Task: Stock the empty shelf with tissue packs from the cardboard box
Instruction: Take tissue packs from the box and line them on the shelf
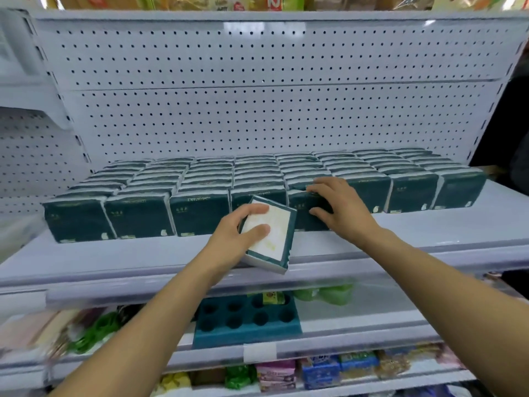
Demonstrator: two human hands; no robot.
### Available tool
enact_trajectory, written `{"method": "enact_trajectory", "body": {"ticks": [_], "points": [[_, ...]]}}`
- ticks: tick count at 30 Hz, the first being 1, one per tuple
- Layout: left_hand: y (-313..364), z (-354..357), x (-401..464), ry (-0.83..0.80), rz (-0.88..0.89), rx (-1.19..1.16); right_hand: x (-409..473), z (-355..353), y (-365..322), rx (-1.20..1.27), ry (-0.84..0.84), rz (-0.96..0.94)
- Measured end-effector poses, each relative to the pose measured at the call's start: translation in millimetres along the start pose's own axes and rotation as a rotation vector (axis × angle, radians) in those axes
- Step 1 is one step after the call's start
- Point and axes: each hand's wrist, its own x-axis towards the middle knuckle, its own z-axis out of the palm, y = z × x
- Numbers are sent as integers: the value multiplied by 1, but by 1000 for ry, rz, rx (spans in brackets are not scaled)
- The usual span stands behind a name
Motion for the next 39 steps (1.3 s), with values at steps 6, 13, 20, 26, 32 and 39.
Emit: {"method": "enact_trajectory", "body": {"ticks": [6,13,20,26,32,39], "points": [[4,6,-3,53,-17,-17,7,12,14,-22,46,-58],[7,21,-7,97,-4,-74,10,13,19,-51,67,-104],[27,36,1,187,-154,-221,-14,-14,9,-64,89,-506],[51,63,8,154,-145,-195,-35,-43,-8,838,105,91],[47,90,14,140,7,-83,-45,-58,2,1419,32,485],[54,110,26,230,219,90,-63,-69,29,999,249,453]]}}
